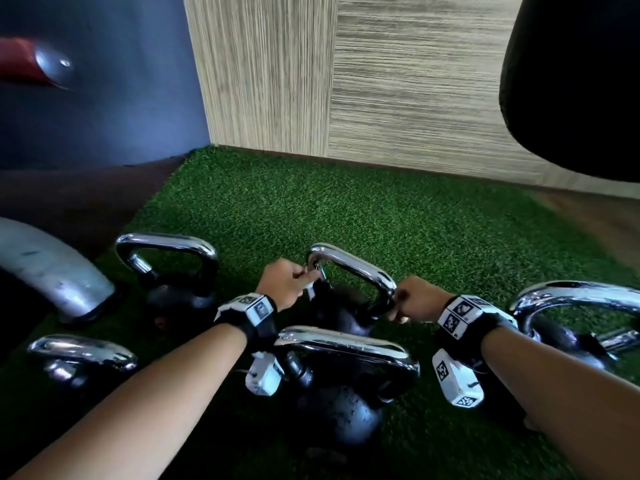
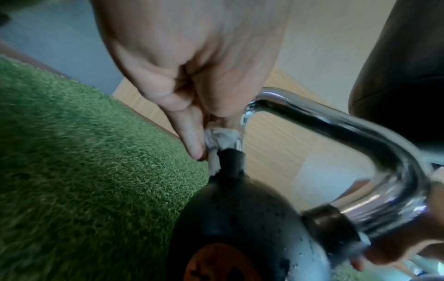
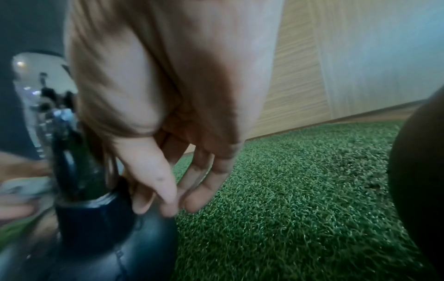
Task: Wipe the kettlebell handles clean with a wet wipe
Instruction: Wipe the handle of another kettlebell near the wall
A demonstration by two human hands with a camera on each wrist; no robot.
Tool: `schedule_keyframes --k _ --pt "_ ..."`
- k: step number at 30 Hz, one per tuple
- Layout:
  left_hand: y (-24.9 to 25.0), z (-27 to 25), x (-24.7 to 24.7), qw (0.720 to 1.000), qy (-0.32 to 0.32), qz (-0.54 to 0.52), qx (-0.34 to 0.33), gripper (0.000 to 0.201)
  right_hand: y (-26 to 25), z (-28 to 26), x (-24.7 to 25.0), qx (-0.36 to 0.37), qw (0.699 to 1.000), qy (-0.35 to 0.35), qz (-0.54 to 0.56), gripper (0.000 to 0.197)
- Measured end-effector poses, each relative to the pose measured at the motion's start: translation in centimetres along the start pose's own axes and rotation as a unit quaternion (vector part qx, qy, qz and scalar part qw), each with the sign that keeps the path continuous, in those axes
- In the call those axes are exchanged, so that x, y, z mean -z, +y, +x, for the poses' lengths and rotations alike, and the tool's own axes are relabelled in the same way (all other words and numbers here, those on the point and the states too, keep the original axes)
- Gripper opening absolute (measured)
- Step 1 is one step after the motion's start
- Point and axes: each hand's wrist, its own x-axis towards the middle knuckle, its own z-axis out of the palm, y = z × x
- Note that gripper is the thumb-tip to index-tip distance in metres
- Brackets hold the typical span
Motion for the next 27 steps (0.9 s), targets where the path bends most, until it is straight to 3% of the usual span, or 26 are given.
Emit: schedule_keyframes --k 2,3,7,10,11,14,15,17,20,24,27 --pt "1.4 1.4 -0.4 0.999 -0.004 0.044 -0.007 0.052 -0.4 -0.6 0.1 0.025 0.999 -0.031 -0.020 0.048" --pt "2.3 2.1 -0.5 0.998 -0.006 0.058 -0.005 0.048 -0.3 -0.5 -0.2 0.036 0.998 -0.049 -0.020 0.049" --pt "5.1 4.2 -0.7 0.995 -0.010 0.094 0.016 0.028 -1.7 -0.5 -0.9 0.061 0.992 -0.112 -0.015 0.038" --pt "4.9 5.1 -1.3 0.995 -0.044 0.081 0.033 0.026 -2.7 -0.2 -0.6 0.055 0.987 -0.148 0.032 0.022" --pt "4.3 5.3 -1.4 0.995 -0.079 0.050 0.044 0.022 -2.9 0.0 -0.5 0.046 0.987 -0.141 0.053 0.020" --pt "3.5 4.0 -1.0 0.988 -0.154 -0.010 0.015 0.019 -2.7 1.2 -1.2 0.000 0.986 -0.024 0.166 0.007" --pt "3.1 4.1 -1.1 0.989 -0.149 0.013 -0.003 0.020 -2.5 1.4 -1.5 -0.007 0.983 -0.011 0.182 0.011" --pt "2.7 3.9 -1.0 0.989 -0.127 0.061 -0.039 0.022 -2.4 1.7 -2.6 -0.003 0.983 -0.059 0.174 0.028" --pt "3.4 4.3 -1.4 0.990 -0.091 0.099 -0.039 0.021 -2.6 1.6 -3.1 -0.024 0.971 -0.086 0.220 0.045" --pt "5.1 4.1 -1.2 0.999 -0.001 0.026 -0.028 0.020 -2.8 1.4 -3.1 -0.056 0.967 -0.075 0.237 0.054" --pt "5.1 4.2 -1.3 0.999 -0.014 -0.048 0.004 0.009 -2.6 1.4 -3.4 -0.055 0.964 -0.062 0.254 0.054"
